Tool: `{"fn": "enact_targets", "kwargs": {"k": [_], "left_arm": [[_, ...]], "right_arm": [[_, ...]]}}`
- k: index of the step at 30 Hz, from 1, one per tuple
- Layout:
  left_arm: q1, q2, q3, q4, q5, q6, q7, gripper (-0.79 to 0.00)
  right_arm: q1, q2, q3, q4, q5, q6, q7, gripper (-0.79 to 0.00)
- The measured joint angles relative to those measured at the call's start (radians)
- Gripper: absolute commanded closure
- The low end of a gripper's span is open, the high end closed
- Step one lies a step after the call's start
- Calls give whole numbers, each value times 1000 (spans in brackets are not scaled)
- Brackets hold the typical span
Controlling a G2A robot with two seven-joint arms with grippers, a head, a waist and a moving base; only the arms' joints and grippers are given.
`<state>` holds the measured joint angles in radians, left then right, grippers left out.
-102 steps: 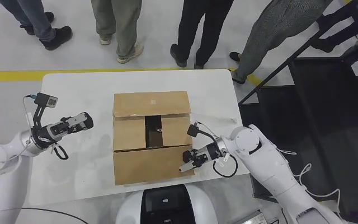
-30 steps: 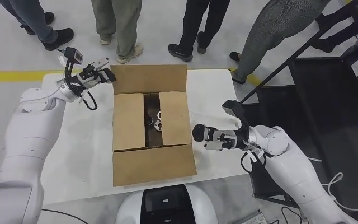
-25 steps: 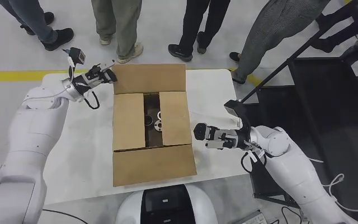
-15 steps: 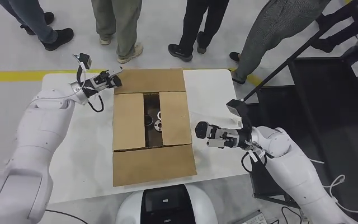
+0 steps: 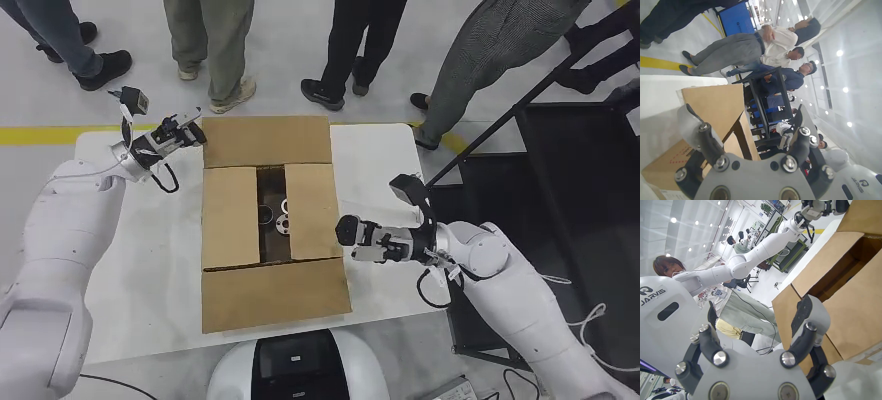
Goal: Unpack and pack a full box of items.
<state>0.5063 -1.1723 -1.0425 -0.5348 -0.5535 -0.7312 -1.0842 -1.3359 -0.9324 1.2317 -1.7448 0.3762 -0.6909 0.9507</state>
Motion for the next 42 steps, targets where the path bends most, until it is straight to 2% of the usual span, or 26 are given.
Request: {"fn": "enact_targets", "kwargs": {"k": [5,12,15,21,24,36,39,42], "left_arm": [[101,52,-81,-167,-19,19,-24,-785],[372,149,-269,-510,23,93,-98,-785],[490,179,-356,-651,31,135,-129,-785],[670,214,-492,-877,29,217,-167,-785],[699,218,-510,-912,23,230,-169,-785],[697,217,-508,-909,24,229,-169,-785],[705,217,-507,-924,51,238,-141,-785],[717,219,-508,-948,78,245,-106,-785]], "right_arm": [[54,-15,-49,-6,-74,74,-73,-785],[187,-54,-193,33,-227,240,-153,-785],[245,-74,-262,53,-248,310,-150,-785],[322,-106,-355,81,-268,423,-154,-785],[326,-108,-359,83,-267,425,-157,-785],[320,-108,-359,83,-264,430,-164,-785],[321,-116,-375,79,-258,460,-169,-785],[365,-134,-417,91,-268,543,-167,-785]]}}
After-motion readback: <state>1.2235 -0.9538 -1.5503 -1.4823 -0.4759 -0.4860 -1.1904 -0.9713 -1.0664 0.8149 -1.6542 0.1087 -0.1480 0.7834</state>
